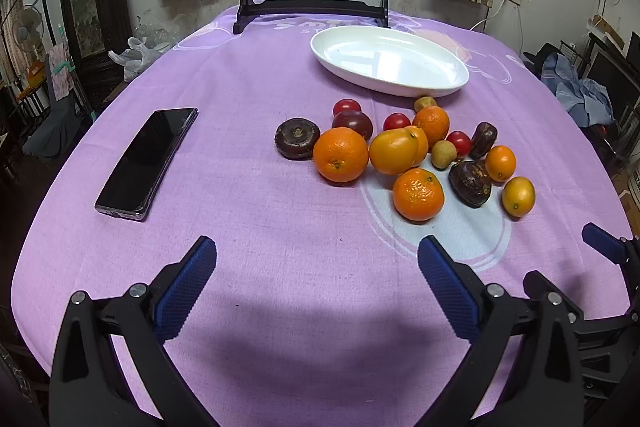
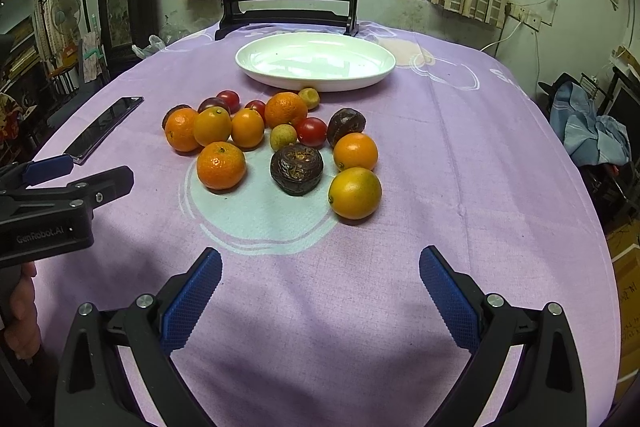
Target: Organize fruits
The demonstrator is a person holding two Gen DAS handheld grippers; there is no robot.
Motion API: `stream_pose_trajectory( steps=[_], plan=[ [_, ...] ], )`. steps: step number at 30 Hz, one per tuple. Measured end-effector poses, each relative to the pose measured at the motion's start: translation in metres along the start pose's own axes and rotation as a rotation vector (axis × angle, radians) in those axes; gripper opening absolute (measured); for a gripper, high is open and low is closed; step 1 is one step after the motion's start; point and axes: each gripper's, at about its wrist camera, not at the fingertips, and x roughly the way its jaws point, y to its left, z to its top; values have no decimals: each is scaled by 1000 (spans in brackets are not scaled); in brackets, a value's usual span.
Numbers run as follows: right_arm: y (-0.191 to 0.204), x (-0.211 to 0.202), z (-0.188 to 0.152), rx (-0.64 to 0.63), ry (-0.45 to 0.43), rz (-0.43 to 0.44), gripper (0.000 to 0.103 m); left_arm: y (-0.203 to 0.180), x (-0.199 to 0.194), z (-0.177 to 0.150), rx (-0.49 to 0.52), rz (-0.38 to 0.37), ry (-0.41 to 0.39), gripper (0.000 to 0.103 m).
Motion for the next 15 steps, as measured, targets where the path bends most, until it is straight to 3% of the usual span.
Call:
stream_pose_trajectory(
  steps=[15],
  plan=[
    [-2, 5, 0, -3, 17, -2, 100, -1, 5, 1, 14, -3, 14, 99]
  ],
)
